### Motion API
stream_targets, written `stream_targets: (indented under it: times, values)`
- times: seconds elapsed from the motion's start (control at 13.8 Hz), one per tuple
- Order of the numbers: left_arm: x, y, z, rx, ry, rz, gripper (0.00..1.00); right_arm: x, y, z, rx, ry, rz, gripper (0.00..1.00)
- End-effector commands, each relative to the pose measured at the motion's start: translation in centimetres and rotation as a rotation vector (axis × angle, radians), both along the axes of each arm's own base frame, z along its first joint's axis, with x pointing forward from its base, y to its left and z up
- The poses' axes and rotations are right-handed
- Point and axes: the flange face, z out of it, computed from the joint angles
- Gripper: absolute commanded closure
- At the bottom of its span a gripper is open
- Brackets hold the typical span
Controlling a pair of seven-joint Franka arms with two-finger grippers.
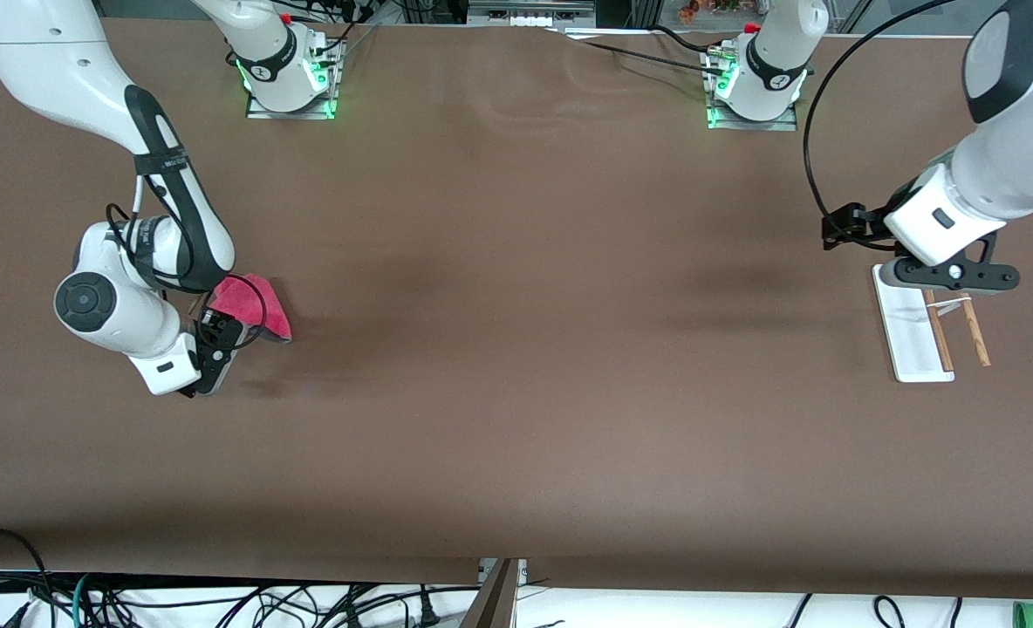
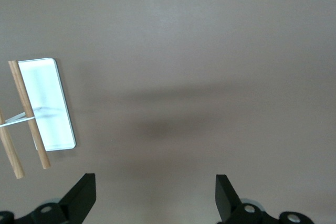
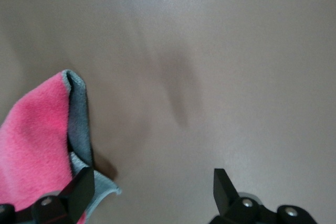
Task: Pass towel and hang on rack
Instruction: 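Lower the right gripper onto the pink towel and grasp its edge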
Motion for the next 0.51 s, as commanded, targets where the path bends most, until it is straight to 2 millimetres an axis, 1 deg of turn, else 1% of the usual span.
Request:
stream_targets:
  times: [0.0, 0.14, 0.22, 0.43]
  values:
    - [0.3, 0.4, 0.8, -0.019, -0.010, 0.006, 0.00, -1.1, -0.6, -1.9, 0.001, 0.008, 0.045, 0.00]
    - [0.3, 0.3, 0.7, -0.016, -0.009, 0.004, 0.00, -2.2, -0.7, -2.8, 0.001, 0.036, 0.046, 0.00]
    - [0.4, 0.2, 0.5, -0.016, -0.006, 0.006, 0.00, -2.5, -1.1, -3.0, -0.002, 0.045, 0.042, 0.00]
    - [0.6, 0.2, 0.1, -0.027, -0.002, 0.000, 0.00, -2.8, -1.2, -2.6, -0.004, 0.050, 0.042, 0.00]
